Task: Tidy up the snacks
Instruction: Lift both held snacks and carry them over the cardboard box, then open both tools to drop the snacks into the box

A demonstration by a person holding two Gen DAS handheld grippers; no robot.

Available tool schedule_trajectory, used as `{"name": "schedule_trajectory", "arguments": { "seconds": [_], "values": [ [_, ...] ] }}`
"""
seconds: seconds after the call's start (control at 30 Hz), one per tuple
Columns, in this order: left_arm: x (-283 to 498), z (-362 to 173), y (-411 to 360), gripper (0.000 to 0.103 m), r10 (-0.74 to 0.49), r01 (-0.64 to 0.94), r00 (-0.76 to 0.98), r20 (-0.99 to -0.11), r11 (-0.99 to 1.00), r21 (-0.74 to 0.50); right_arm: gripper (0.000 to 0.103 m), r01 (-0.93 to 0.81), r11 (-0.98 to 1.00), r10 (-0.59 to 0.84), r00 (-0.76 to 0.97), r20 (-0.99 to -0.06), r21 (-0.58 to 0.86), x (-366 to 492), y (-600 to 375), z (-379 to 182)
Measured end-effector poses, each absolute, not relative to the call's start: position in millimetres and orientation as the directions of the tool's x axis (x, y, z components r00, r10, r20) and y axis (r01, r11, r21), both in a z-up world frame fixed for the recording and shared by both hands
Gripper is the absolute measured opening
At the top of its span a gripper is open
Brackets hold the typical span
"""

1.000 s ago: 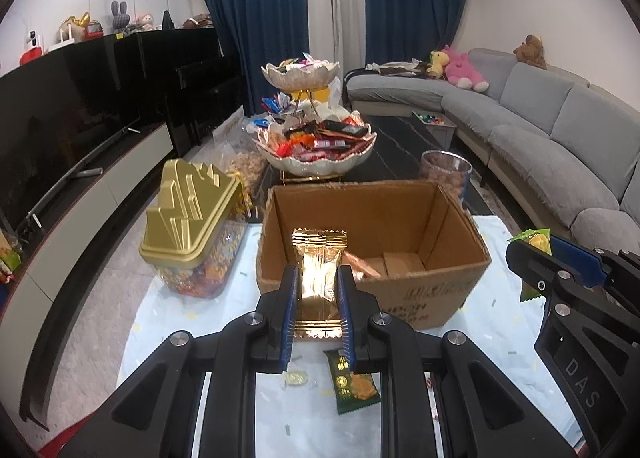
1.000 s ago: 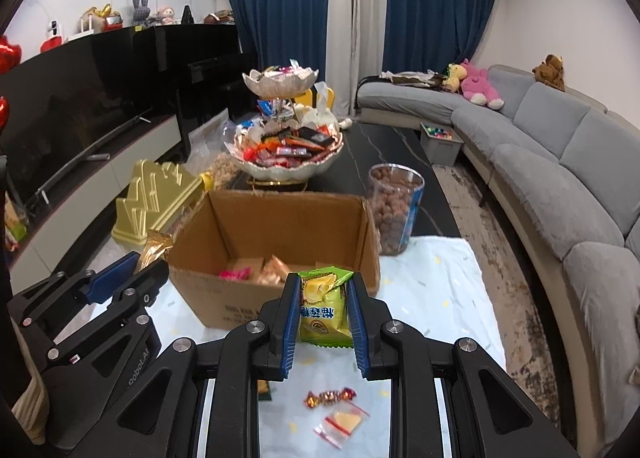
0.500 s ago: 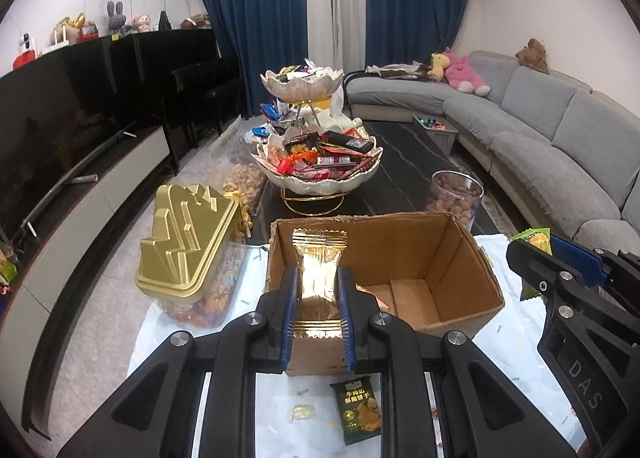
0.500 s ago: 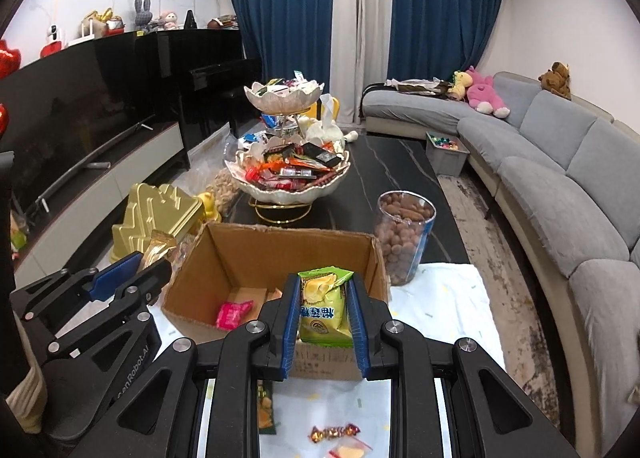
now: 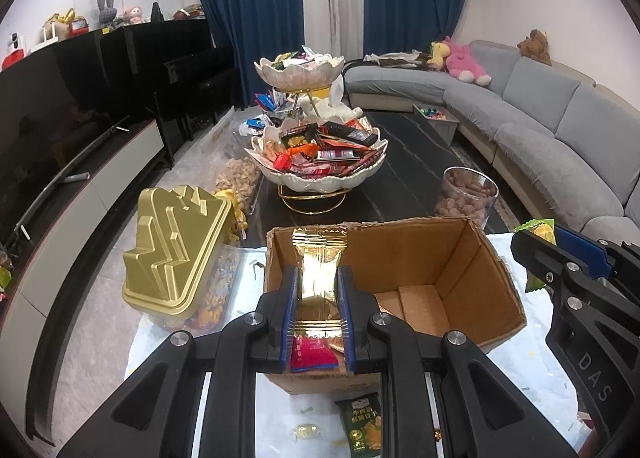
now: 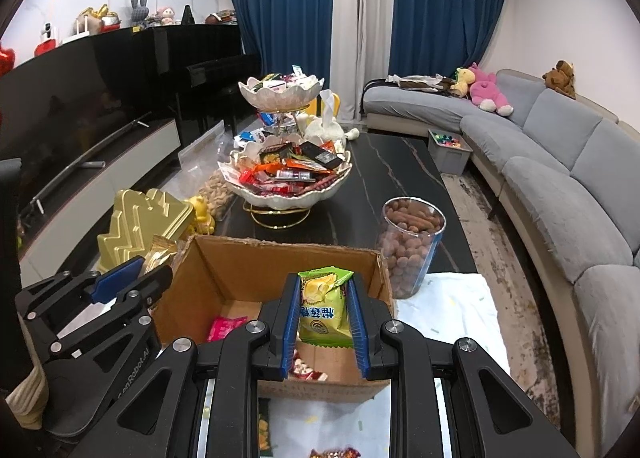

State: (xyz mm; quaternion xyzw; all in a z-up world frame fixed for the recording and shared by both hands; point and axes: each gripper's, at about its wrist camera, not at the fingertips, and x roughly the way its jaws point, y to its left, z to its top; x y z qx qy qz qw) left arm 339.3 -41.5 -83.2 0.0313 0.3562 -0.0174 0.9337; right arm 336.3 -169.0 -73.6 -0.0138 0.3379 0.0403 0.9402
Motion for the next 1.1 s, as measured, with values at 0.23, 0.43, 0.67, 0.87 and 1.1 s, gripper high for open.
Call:
{"name": "schedule_trajectory", "arguments": {
  "seconds": [0.23, 0.43, 0.67, 0.87, 1.1],
  "values": [
    [357, -94, -42, 0.020, -0.009, 0.059, 0.731, -0.683, 0.997, 0.049, 0.025, -0.082, 0.997, 0.064, 0.756, -0.652, 0.002, 352, -169, -83],
    [370, -108, -42, 0.020, -0.009, 0.062, 0.713, -0.702, 0.997, 0.049, 0.025, -0.080, 0.997, 0.063, 0.741, -0.669, 0.005, 366, -168, -93],
    [383, -120, -41, 0.020, -0.012, 0.062, 0.698, -0.716, 0.997, 0.044, 0.025, -0.078, 0.997, 0.061, 0.723, -0.689, 0.007, 381, -167, -106],
    [388, -127, -41, 0.020, -0.020, 0.068, 0.686, -0.727, 0.997, 0.037, 0.025, -0.086, 0.996, 0.062, 0.710, -0.702, 0.001, 387, -167, -114],
    [387, -125, -37, 0.038, -0.012, 0.052, 0.684, -0.730, 0.998, 0.033, 0.040, -0.082, 0.996, 0.045, 0.723, -0.690, -0.021, 386, -169, -109]
  ]
}}
